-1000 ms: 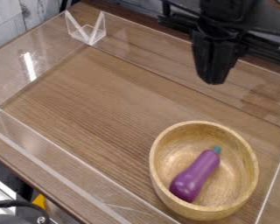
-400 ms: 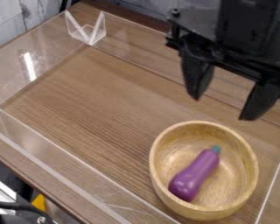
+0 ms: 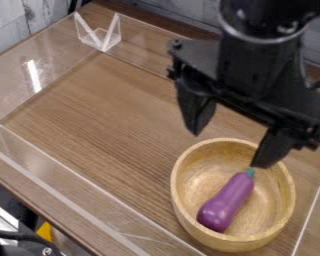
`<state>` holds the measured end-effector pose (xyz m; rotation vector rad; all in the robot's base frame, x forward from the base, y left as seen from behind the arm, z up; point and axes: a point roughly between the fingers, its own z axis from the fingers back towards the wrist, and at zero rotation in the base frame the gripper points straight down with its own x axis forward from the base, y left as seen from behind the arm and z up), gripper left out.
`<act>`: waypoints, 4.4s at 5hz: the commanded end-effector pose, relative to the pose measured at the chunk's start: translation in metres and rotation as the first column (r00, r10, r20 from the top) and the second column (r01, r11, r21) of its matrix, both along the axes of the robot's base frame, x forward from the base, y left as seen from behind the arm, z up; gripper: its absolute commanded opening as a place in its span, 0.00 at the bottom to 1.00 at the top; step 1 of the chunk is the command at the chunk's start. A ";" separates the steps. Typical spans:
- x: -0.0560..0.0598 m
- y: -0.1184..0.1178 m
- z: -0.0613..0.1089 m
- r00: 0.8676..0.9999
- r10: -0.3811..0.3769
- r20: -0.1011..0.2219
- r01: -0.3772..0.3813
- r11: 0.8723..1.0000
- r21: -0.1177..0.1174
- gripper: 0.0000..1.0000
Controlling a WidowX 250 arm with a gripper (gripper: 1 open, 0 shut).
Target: Remove the purple eggplant from inside the brown bowl and put it on the table
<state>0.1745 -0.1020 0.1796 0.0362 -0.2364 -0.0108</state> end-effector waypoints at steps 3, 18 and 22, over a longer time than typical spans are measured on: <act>0.019 0.003 -0.027 0.997 0.079 -0.025 -0.080 0.996 -0.044 1.00; 0.035 0.001 -0.100 0.979 -0.108 -0.171 0.086 0.988 -0.131 1.00; 0.021 0.006 -0.118 0.969 -0.149 -0.195 0.129 0.985 -0.113 1.00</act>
